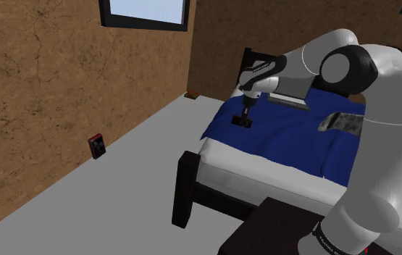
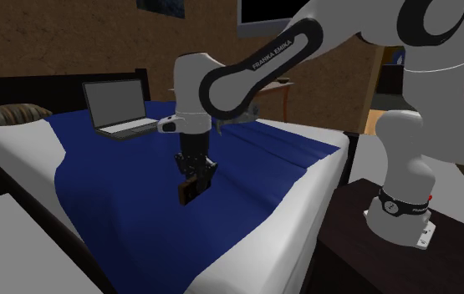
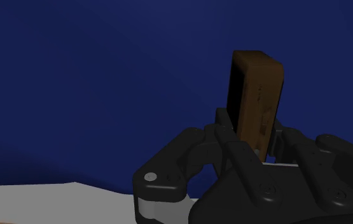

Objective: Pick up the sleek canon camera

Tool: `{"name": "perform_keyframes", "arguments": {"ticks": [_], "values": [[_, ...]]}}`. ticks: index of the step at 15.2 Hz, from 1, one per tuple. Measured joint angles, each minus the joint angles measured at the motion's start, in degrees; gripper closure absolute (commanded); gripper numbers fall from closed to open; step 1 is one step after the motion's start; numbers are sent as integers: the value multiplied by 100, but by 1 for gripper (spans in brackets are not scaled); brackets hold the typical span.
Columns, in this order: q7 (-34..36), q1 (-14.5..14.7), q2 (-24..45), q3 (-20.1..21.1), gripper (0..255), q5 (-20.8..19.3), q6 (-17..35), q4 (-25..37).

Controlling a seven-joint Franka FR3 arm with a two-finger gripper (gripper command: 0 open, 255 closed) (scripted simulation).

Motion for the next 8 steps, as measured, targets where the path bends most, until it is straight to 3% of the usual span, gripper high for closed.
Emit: {"name": "perform_keyframes", "arguments": {"ticks": [8], "values": [[103,33,-256,-51,255,-136,-497,261]]}}
